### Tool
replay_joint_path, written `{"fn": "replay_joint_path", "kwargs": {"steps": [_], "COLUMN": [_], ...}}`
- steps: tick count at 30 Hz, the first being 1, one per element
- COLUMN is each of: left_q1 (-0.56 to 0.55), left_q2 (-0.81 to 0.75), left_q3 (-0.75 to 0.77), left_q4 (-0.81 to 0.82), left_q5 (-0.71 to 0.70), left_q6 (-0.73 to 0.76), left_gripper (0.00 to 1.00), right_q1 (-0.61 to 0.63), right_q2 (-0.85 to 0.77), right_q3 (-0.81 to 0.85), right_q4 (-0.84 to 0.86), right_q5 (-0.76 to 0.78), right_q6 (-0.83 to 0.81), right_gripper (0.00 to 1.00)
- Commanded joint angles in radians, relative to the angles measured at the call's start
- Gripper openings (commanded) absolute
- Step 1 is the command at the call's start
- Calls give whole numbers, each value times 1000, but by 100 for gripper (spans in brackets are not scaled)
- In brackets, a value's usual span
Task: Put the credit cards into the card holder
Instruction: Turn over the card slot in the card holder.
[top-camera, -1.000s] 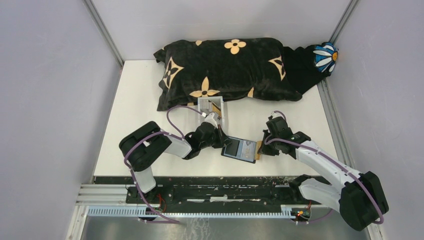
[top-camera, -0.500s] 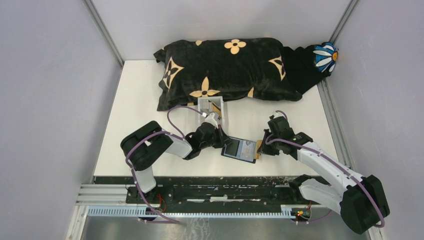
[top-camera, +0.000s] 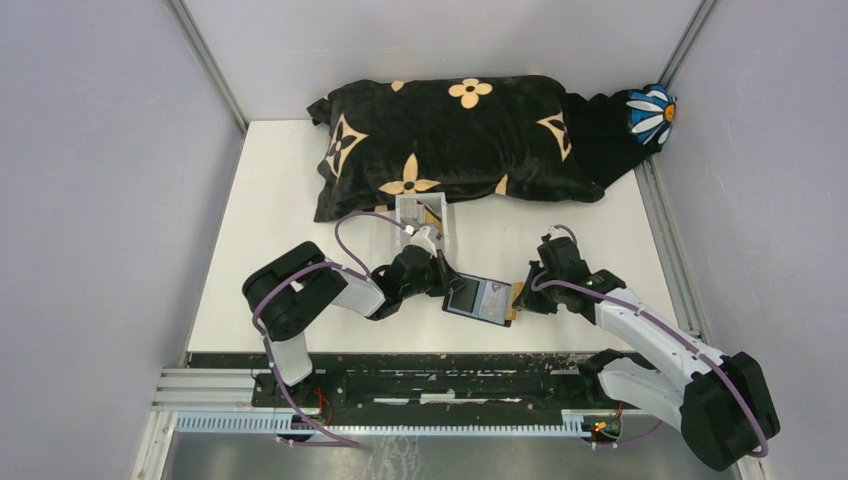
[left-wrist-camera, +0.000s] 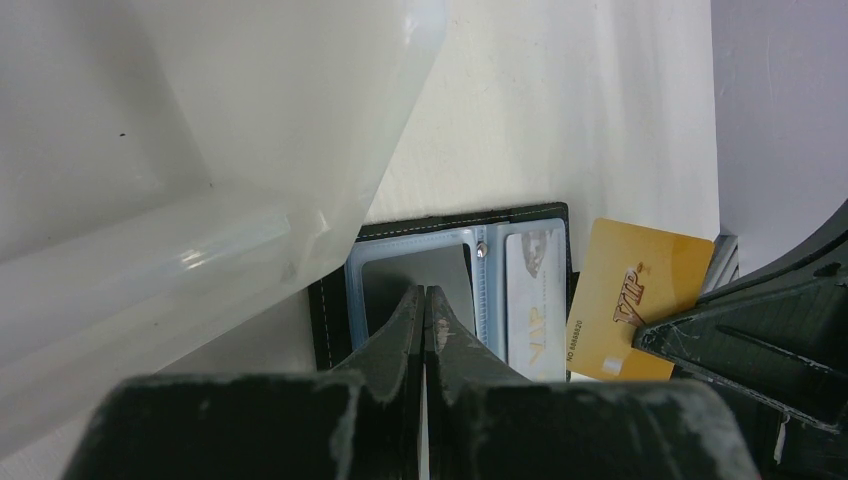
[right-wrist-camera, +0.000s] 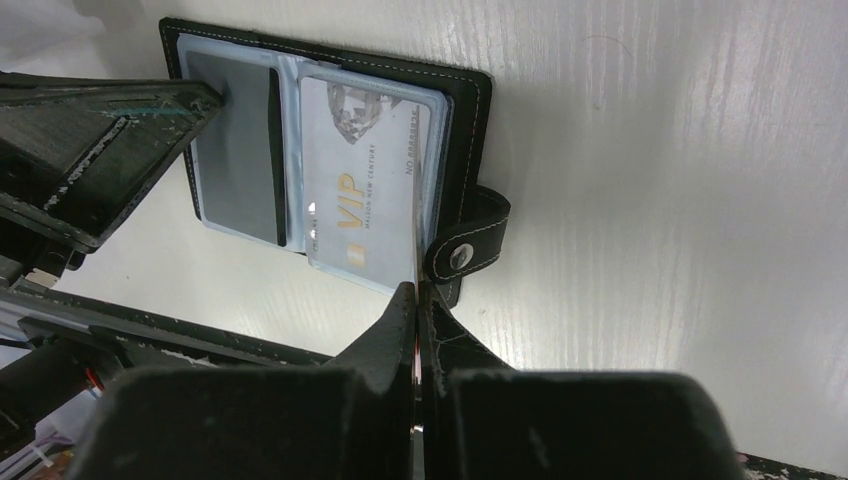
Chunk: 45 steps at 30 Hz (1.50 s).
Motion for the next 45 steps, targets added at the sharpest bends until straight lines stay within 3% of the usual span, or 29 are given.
{"fn": "replay_joint_path", "kwargs": {"steps": [1, 23, 45], "left_q1": [-9, -10, -9], "left_q2": [32, 32, 38], "left_q3": [-15, -32, -23], "left_q4": [-80, -89, -116], "left_q5": [-25, -38, -50], "left_q6": [17, 23, 27], "left_gripper": [3, 3, 3], "right_q1": [-9, -38, -40], "right_q2": [-27, -131, -137], "right_q3": [-35, -132, -106], "right_q4": [76, 148, 223], "right_q5": [-28, -90, -156], "right_q6": [51, 179, 193], "right_gripper": [1, 1, 1]}}
